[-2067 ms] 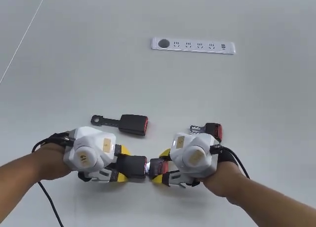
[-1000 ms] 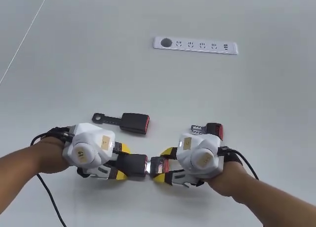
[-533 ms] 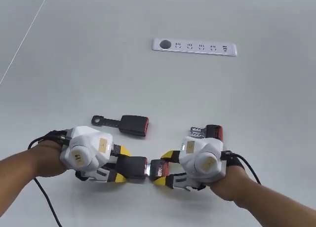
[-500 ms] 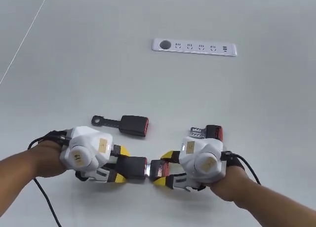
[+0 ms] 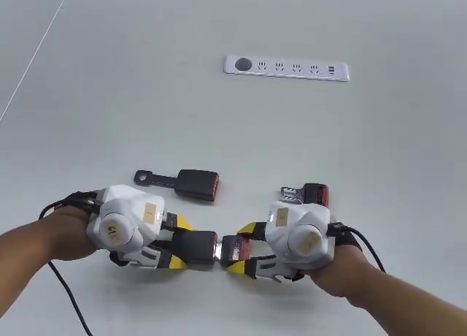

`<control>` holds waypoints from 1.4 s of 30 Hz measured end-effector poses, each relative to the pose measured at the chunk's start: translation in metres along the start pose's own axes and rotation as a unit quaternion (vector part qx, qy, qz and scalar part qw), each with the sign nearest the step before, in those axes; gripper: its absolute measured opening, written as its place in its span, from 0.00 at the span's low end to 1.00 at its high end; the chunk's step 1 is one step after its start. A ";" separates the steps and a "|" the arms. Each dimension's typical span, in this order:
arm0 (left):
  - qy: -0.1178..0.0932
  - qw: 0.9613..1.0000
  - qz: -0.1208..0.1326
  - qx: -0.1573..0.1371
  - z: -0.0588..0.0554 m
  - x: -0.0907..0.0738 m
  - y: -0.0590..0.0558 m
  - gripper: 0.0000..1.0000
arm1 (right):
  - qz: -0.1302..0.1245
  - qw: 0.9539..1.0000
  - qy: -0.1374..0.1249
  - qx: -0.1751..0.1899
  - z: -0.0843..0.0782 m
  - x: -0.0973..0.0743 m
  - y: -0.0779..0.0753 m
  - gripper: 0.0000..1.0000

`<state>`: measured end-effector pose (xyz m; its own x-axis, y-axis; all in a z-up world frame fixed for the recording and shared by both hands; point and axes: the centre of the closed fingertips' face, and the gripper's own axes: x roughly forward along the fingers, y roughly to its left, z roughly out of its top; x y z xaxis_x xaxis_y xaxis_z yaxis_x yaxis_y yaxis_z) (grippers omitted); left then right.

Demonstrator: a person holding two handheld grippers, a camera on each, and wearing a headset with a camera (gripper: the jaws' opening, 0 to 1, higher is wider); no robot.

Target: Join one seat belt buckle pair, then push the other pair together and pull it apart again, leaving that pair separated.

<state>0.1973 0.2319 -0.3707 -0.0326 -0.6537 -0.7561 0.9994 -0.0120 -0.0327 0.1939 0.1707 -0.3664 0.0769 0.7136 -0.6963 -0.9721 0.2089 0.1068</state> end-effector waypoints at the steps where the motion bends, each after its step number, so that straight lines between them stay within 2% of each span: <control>1: 0.000 1.000 0.000 0.002 0.000 0.000 0.000 0.32 | 0.000 1.000 0.000 0.001 0.000 0.000 0.000 0.32; 7: -0.001 1.000 -0.001 -0.004 0.000 0.000 0.000 0.33 | 0.000 1.000 0.000 0.003 0.000 0.000 0.000 0.33; 9: 0.002 1.000 -0.003 -0.004 0.000 0.000 0.000 0.33 | 0.000 1.000 0.008 0.000 0.000 0.001 0.000 0.33; 11: 0.012 1.000 -0.002 0.013 0.000 0.001 0.000 0.33 | 0.005 1.000 0.010 0.009 0.000 0.001 0.001 0.34; 16: 0.020 1.000 0.003 0.001 0.000 0.002 -0.001 0.34 | -0.009 0.999 0.020 -0.023 0.001 0.002 0.001 0.36; 18: 0.023 1.000 0.009 -0.010 0.002 0.004 0.000 0.37 | -0.019 0.999 0.020 -0.036 0.004 0.002 -0.001 0.37; 19: 0.031 0.999 0.007 -0.014 0.001 0.005 -0.001 0.39 | -0.021 0.999 0.021 -0.034 0.004 0.002 -0.001 0.37; 21: 0.036 0.999 0.005 -0.011 0.003 0.005 -0.003 0.48 | -0.029 0.999 -0.001 -0.029 0.012 0.000 -0.003 0.41; 22: 0.030 0.999 0.007 -0.026 0.006 0.004 -0.004 0.53 | -0.036 0.999 -0.011 -0.022 0.017 -0.002 -0.006 0.48; 23: 0.023 0.999 0.010 -0.033 0.008 0.002 -0.003 0.60 | -0.043 0.999 -0.019 -0.011 0.020 -0.003 -0.009 0.60; 25: 0.002 0.999 0.023 -0.050 0.017 -0.004 0.000 0.66 | -0.054 0.998 -0.024 -0.004 0.022 -0.006 -0.014 0.78; 26: -0.001 0.998 0.032 -0.058 0.019 -0.008 0.003 0.66 | -0.065 0.998 -0.026 -0.003 0.022 -0.009 -0.019 0.80; 28: -0.013 0.997 0.043 -0.067 0.022 -0.014 0.006 0.67 | -0.067 0.997 -0.032 0.006 0.022 -0.015 -0.021 0.79; 29: -0.019 0.995 0.053 -0.083 0.023 -0.018 0.009 0.67 | -0.074 0.997 -0.031 0.007 0.020 -0.018 -0.023 0.79; 32: -0.026 0.992 0.074 -0.100 0.023 -0.028 0.015 0.70 | -0.080 0.996 -0.039 0.017 0.018 -0.026 -0.026 0.80; 33: -0.034 0.989 0.086 -0.112 0.025 -0.033 0.019 0.71 | -0.086 0.995 -0.042 0.020 0.017 -0.032 -0.028 0.80; 35: -0.048 0.987 0.100 -0.116 0.028 -0.039 0.025 0.71 | -0.092 0.995 -0.044 0.023 0.016 -0.038 -0.032 0.80; 36: -0.053 0.985 0.107 -0.124 0.030 -0.044 0.030 0.71 | -0.097 0.993 -0.056 0.025 0.017 -0.045 -0.035 0.80; 38: -0.056 0.983 0.127 -0.122 0.031 -0.051 0.039 0.71 | -0.107 0.992 -0.063 0.030 0.016 -0.057 -0.043 0.80; 42: -0.057 0.981 0.145 -0.120 0.035 -0.061 0.054 0.71 | -0.128 0.988 -0.067 0.061 0.005 -0.078 -0.065 0.82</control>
<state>0.2534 0.2445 -0.3032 0.2672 -0.6844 -0.6783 0.9345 0.3558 0.0091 0.2520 0.1045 -0.3152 0.3526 0.7074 -0.6125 -0.8840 0.4665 0.0298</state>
